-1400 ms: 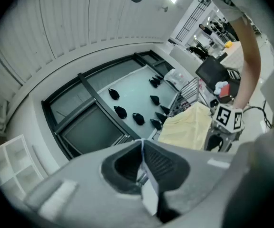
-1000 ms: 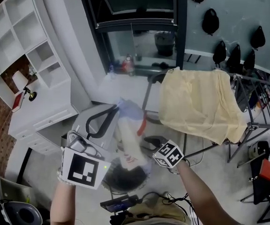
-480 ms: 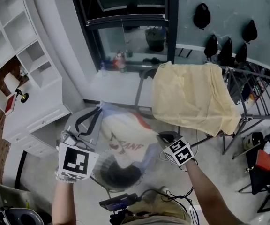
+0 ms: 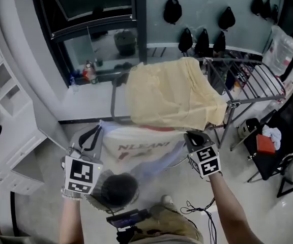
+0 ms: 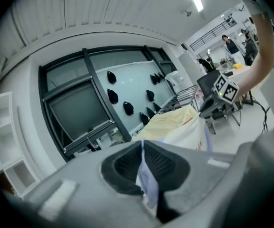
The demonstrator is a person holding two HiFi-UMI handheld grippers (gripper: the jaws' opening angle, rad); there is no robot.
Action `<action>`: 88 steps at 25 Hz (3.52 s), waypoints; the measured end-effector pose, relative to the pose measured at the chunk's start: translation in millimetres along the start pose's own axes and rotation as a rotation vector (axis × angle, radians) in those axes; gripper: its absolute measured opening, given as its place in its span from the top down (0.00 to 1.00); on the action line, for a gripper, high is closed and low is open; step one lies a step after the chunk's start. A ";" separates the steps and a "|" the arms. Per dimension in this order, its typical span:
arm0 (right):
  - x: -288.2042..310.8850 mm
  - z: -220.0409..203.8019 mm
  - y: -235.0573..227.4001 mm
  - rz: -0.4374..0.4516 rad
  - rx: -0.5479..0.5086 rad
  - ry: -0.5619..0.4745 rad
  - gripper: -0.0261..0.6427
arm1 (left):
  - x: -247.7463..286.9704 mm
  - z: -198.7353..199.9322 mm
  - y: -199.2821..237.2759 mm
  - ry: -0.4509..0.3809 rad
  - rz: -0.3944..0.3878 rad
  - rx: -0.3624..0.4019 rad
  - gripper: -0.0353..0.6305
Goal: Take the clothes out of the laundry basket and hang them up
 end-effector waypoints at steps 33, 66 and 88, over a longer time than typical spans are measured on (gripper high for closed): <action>-311.4 -159.5 -384.2 -0.580 0.222 -0.051 0.94 | 237.1 308.6 -358.6 -0.217 -0.378 0.011 0.93; -78.2 -100.4 -788.7 -0.385 0.079 -0.027 0.94 | 590.0 472.9 -348.4 -0.064 -0.193 -0.053 0.93; 162.8 -43.5 -920.8 -0.143 -0.040 0.041 0.94 | 788.9 452.4 -268.7 0.148 0.005 -0.192 0.93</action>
Point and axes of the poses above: the fingertips, and each gripper's own axes: x forward along the fingers, y to its left, z out of its top, the point moved 7 cm from there along -x, backward along the fingers, and after that the axes turned 7 degrees about y, right-handed, at the moved point
